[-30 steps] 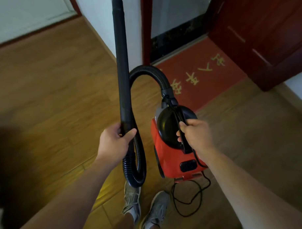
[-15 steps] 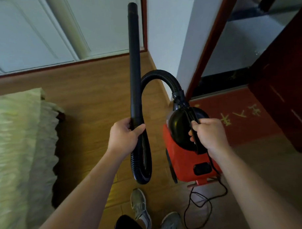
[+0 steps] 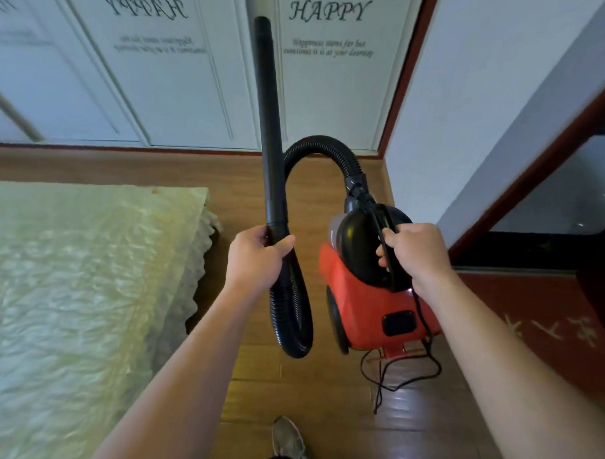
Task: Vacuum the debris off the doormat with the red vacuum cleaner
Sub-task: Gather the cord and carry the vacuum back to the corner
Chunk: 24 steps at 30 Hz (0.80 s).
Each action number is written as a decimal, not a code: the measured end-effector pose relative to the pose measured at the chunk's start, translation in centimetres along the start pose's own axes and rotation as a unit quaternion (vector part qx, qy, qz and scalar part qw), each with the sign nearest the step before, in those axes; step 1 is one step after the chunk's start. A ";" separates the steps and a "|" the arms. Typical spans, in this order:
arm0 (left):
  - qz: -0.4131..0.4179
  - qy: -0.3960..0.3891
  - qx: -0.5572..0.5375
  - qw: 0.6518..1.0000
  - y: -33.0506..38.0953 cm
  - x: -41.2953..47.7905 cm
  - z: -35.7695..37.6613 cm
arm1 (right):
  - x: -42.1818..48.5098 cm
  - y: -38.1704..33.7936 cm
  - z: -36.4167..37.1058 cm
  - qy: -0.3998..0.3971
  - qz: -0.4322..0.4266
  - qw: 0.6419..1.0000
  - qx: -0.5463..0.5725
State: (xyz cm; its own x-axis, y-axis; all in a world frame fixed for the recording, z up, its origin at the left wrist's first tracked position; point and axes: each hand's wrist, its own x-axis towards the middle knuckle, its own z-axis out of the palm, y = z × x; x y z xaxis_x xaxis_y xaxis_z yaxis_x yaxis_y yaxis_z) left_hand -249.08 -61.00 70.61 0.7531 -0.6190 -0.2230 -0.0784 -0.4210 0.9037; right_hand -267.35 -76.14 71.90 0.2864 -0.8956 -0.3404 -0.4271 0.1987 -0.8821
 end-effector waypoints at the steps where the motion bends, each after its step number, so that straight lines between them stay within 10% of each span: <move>1: -0.001 0.010 -0.007 1.000 0.5 0.5 -1.2 | 0.2 -1.4 1.0 -0.004 -0.009 1.000 -0.002; 24: -0.070 0.165 -0.160 0.971 7.4 23.4 -14.3 | 20.1 -23.3 21.1 -0.145 -0.114 0.982 -0.037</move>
State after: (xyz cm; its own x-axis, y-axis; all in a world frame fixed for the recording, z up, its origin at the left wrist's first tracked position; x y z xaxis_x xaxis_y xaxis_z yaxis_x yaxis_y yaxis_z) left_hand -222.70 -69.08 77.36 0.9137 -0.3025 -0.2715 0.2083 -0.2251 0.9518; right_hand -233.50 -90.42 78.74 0.6094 -0.7601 -0.2256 -0.3821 -0.0322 -0.9236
